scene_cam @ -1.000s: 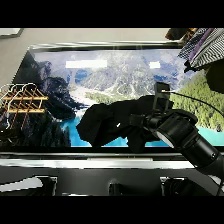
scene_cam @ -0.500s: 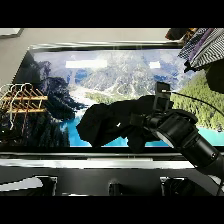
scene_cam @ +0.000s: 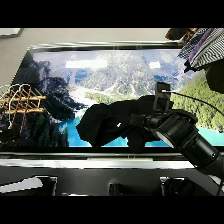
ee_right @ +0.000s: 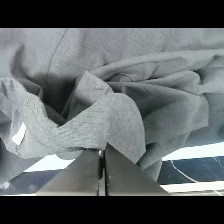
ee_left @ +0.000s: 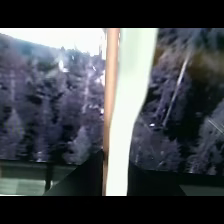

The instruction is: Fold the clothes and pants, and hang the long-sleeved shirts on hangers.

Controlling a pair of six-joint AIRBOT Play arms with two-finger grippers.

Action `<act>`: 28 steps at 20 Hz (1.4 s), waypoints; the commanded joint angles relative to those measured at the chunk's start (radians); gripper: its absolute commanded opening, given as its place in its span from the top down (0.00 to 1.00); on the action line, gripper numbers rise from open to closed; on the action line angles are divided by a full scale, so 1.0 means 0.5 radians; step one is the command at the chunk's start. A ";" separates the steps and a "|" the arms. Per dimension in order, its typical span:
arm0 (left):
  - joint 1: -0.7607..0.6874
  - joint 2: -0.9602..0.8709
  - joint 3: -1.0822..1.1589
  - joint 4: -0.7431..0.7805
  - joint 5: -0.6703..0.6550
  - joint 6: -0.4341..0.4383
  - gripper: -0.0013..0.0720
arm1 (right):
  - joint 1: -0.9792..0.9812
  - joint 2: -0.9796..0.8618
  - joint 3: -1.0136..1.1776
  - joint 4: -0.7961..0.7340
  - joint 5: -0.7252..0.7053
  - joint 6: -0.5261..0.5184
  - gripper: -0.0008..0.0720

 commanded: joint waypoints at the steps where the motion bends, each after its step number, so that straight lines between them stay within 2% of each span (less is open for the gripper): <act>1: 0.000 0.089 0.089 -0.056 0.008 -0.007 0.95 | 0.002 -0.002 -0.001 -0.001 0.036 -0.002 0.92; 7: -0.001 0.284 0.416 -0.076 0.014 -0.210 0.95 | 0.002 -0.002 -0.001 -0.014 0.035 -0.002 0.92; 14: -0.214 0.541 0.739 -0.129 0.012 -0.212 0.95 | 0.002 -0.002 -0.001 -0.127 0.035 0.049 0.92; 16: -0.388 0.630 0.738 -0.128 -0.036 -0.209 0.95 | 0.002 -0.006 -0.001 -0.172 0.034 0.105 0.92; 18: -0.611 0.716 0.693 -0.127 -0.150 -0.103 0.96 | 0.002 -0.027 -0.001 -0.201 0.037 0.118 0.92; 22: -1.094 1.054 0.323 -0.127 -0.164 0.037 0.96 | 0.002 -0.066 -0.001 -0.269 0.037 0.147 0.92; 25: -1.466 1.382 0.009 -0.130 -0.210 0.008 0.95 | 0.002 -0.066 -0.001 -0.338 0.036 0.208 0.92; 28: -1.818 1.646 -0.249 -0.147 -0.268 -0.202 0.95 | 0.002 -0.076 -0.001 -0.411 0.053 0.219 0.92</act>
